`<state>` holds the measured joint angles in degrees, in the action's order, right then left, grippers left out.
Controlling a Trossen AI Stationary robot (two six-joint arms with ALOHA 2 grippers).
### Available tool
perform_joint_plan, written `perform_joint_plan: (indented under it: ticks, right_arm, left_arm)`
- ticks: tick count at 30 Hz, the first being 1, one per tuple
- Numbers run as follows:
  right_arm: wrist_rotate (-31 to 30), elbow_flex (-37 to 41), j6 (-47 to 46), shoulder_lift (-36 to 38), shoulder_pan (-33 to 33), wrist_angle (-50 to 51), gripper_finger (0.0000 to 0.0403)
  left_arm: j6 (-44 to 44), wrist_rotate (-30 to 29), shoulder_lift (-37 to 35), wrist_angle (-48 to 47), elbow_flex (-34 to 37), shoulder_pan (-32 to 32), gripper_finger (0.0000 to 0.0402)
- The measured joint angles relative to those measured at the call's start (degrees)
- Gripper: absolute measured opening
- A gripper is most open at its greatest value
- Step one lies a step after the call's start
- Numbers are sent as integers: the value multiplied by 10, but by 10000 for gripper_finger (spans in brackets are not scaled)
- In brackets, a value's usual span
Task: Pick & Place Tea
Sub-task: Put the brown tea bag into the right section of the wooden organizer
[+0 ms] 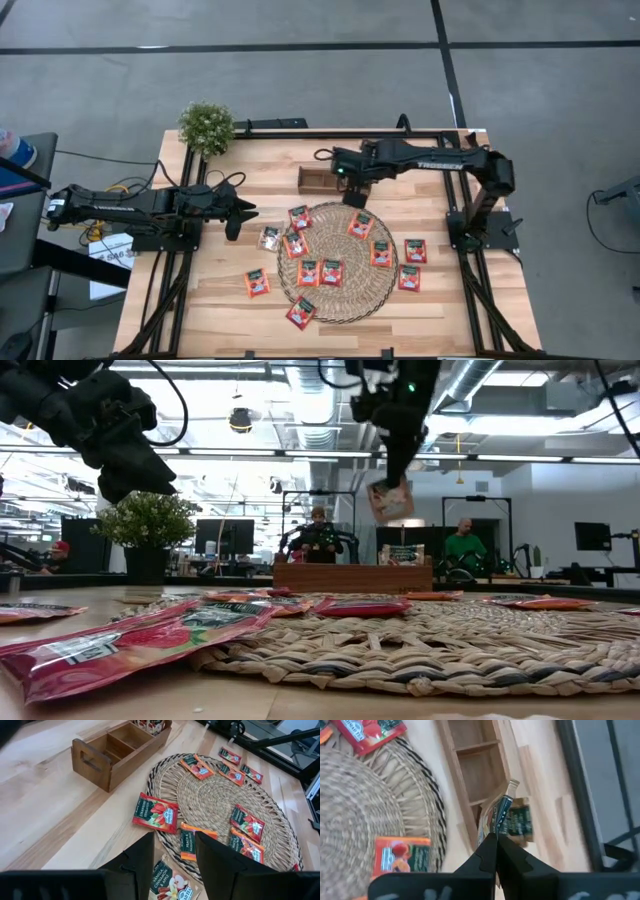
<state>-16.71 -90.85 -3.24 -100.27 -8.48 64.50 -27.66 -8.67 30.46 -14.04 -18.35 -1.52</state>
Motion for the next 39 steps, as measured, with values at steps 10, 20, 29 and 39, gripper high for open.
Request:
perform_joint_plan:
  ticks: [10, 20, 29, 39]
  right_arm:
    - [2, 182, 8, 94, -21, -152, 0]
    - [24, 225, 77, 91, -52, -226, 0]
    - [46, 259, 97, 92, -76, -271, 0]
    - [45, 260, 114, 92, -83, -276, 0]
  left_arm:
    - [0, -2, 0, 4, 0, 0, 133]
    - [-20, -1, 0, 15, 0, 0, 133]
    - [-37, -1, 0, 15, 0, 0, 133]
    - [-37, -1, 0, 15, 0, 0, 133]
